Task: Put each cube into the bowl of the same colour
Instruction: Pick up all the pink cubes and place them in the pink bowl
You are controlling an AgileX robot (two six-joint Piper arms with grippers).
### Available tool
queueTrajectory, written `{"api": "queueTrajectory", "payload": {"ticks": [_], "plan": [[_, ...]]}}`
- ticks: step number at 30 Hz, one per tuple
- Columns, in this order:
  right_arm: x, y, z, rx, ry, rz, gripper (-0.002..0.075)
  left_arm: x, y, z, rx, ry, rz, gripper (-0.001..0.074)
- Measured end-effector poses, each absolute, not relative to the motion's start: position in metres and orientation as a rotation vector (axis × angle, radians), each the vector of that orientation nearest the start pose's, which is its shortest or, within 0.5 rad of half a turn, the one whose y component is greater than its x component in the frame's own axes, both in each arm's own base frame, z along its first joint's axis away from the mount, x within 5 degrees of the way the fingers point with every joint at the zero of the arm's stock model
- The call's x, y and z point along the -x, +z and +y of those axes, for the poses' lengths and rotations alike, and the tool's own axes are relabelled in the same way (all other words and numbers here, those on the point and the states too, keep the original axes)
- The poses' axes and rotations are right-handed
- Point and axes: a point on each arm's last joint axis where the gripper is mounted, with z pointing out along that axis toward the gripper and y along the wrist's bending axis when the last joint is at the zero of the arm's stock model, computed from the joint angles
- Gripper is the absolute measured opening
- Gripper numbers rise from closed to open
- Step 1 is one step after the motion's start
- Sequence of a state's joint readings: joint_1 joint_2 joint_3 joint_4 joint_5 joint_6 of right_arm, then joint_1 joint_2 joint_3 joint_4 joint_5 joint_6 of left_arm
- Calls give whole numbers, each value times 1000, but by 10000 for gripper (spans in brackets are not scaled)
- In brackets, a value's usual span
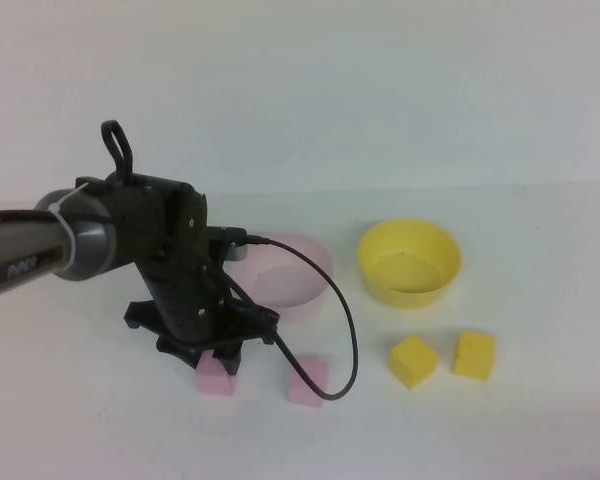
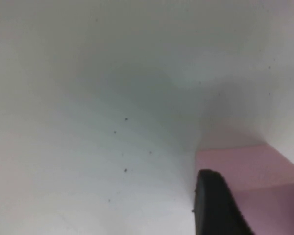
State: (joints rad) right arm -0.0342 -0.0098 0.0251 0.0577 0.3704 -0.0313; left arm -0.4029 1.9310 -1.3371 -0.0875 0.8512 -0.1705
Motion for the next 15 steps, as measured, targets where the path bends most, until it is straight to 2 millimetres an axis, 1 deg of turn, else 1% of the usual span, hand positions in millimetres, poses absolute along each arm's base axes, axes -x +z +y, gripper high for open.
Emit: {"api": "queueTrajectory", "payload": {"ticks": [3, 6, 8, 11, 13, 15], "plan": [[-53, 172, 0, -39, 11, 1868, -1, -355, 199, -159, -264, -213, 2929, 226], [-53, 172, 0, -39, 11, 1868, -1, -363, 226, -164, -279, -243, 2861, 226], [-53, 172, 0, -39, 11, 1868, -1, -370, 247, -167, -294, -263, 2791, 226], [-53, 172, 0, -39, 11, 1868, -1, -381, 273, -171, -318, -288, 2692, 226], [-53, 172, 0, -39, 11, 1868, -1, -388, 282, -174, -338, -298, 2645, 226], [-53, 172, 0, -39, 11, 1868, -1, -397, 285, -178, -373, -295, 2614, 226]]}}
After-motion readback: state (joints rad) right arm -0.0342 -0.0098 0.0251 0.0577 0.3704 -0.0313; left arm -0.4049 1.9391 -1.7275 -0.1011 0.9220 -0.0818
